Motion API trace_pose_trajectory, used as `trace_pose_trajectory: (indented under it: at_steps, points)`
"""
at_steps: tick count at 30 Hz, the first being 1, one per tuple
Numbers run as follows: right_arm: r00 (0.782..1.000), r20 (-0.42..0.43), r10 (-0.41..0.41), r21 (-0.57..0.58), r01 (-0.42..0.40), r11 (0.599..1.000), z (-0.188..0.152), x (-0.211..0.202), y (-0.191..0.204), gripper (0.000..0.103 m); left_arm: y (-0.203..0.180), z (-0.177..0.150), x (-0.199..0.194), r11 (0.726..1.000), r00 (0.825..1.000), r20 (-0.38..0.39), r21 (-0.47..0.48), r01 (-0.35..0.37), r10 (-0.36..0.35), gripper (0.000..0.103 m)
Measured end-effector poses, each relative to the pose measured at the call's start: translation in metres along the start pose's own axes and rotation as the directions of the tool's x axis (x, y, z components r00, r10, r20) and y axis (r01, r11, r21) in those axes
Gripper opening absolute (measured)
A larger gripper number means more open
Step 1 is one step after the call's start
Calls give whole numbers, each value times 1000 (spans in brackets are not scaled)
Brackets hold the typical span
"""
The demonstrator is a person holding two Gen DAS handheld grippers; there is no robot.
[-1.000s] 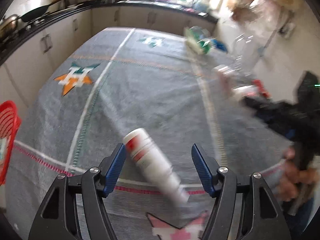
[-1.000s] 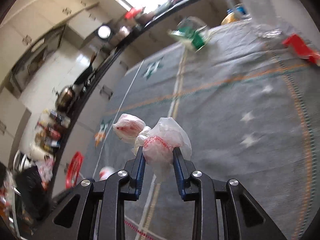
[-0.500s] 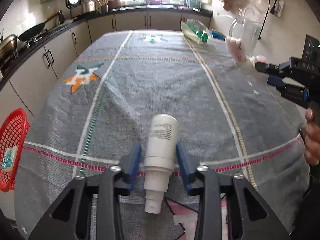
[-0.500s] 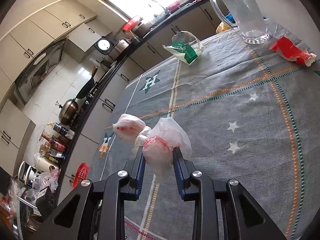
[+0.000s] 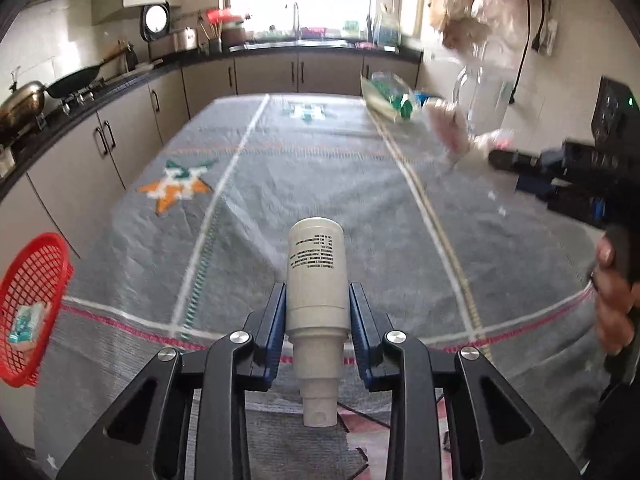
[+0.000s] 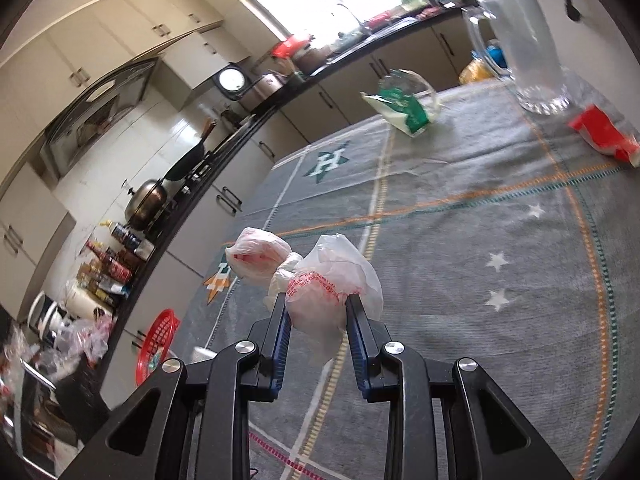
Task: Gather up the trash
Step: 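Grasp the white spray bottle with the left gripper while the right holds the bags, then carry the spray bottle and plastic bags to the red basket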
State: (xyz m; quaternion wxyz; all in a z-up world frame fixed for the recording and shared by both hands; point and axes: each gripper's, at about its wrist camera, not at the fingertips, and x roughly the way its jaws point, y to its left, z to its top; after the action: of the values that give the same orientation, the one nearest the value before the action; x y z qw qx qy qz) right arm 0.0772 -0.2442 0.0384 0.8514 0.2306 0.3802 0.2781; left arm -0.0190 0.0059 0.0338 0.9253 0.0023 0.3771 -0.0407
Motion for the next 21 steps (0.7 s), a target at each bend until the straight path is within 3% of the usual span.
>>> trace_pose_trajectory:
  at_steps: [8,21]
  points:
    - [1000,-6,31,-110,-31,993,-11,6,29,30,20,6,-21,999,999,45,-35,-12,13,29]
    - [996,-61,69,-109,-76,991,-29,15,70,30,56,0,-44,996,997,80,-93,-11,18,29]
